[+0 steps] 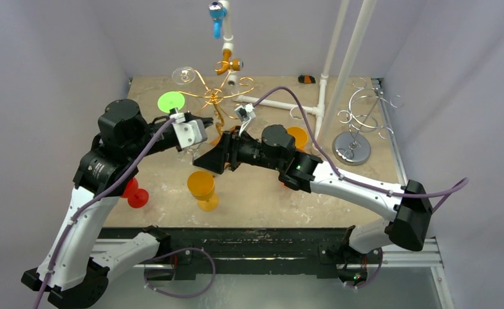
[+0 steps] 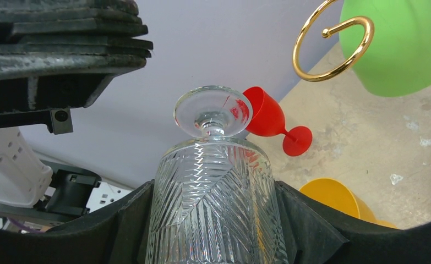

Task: Place the wine glass upside down on the wine glass rack
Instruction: Turn the wine glass upside down at the wine rack.

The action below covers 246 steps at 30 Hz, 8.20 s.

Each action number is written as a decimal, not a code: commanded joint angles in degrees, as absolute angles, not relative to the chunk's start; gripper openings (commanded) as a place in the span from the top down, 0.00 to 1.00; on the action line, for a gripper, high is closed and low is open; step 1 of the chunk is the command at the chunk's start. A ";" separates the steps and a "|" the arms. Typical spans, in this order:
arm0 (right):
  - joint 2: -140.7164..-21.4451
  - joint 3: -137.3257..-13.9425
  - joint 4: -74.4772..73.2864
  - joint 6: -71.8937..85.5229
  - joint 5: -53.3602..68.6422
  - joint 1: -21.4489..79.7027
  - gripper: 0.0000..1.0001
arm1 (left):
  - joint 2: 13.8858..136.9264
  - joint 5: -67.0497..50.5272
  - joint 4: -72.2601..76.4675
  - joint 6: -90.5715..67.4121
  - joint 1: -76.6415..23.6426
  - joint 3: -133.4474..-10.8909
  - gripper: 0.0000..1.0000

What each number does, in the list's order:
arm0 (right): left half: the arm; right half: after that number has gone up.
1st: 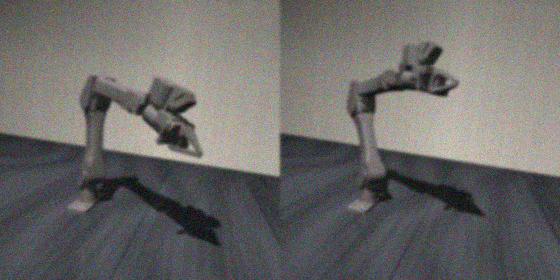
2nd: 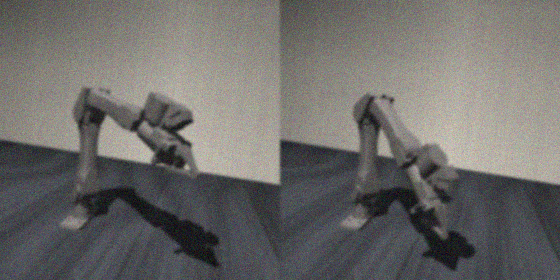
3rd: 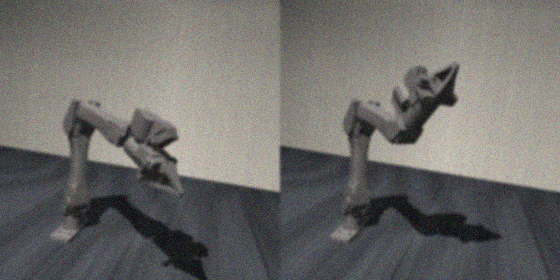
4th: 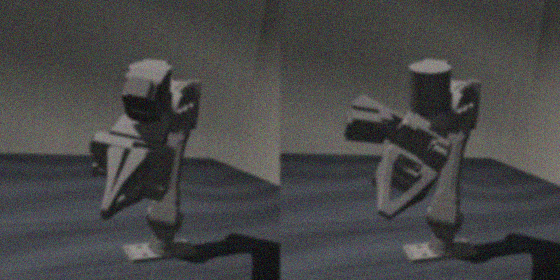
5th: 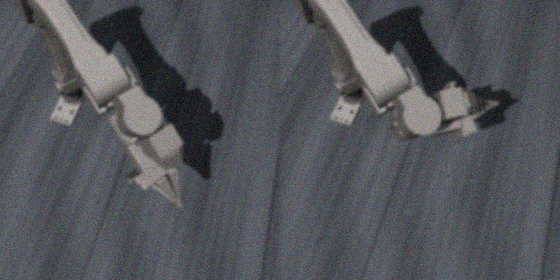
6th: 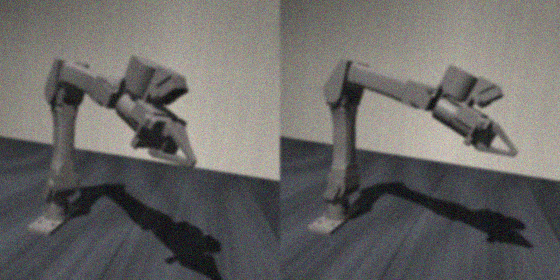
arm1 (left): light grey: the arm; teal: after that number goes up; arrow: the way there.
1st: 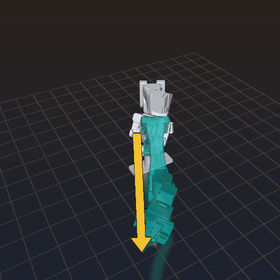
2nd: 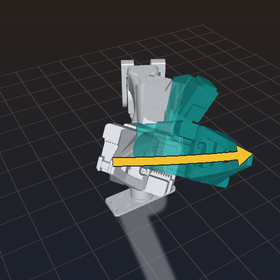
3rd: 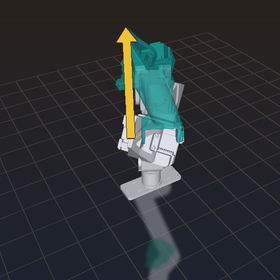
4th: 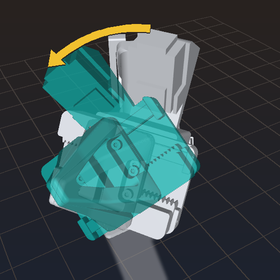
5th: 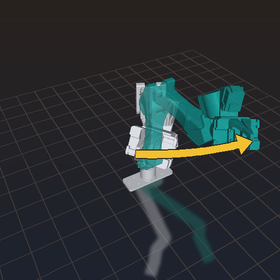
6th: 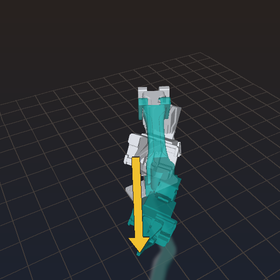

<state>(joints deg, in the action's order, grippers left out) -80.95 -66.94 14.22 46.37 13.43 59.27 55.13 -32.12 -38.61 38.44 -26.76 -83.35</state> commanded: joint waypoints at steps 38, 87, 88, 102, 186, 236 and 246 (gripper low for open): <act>-70.13 -69.12 18.74 40.38 13.58 53.25 0.52 | 63.18 -26.39 -47.61 26.07 -26.89 -93.71 1.00; -79.87 -83.58 -8.14 31.90 28.02 52.95 0.49 | 54.10 -33.19 -39.58 55.99 -26.89 -86.23 1.00; -79.97 -83.50 -8.29 31.70 27.99 52.87 0.55 | 54.09 -33.46 -39.39 56.27 -26.89 -86.10 1.00; -74.86 -69.87 2.56 26.41 9.90 52.63 0.86 | 57.55 -26.42 -42.41 35.24 -26.89 -93.02 0.08; -101.87 -59.64 75.73 -3.61 -15.59 61.00 0.89 | 60.70 -3.69 -45.48 29.53 -26.89 -92.50 0.25; -101.30 -58.19 74.70 -7.21 -6.09 61.79 0.92 | 61.44 -2.68 -45.23 30.14 -26.89 -92.29 0.26; -101.66 -58.65 74.04 -8.18 -3.53 61.80 0.91 | 62.23 -1.40 -44.51 30.32 -26.89 -91.98 0.26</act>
<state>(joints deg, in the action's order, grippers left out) -104.44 -57.52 68.93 -6.48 -6.17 61.49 61.76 -4.97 -45.65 30.68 -26.81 -92.23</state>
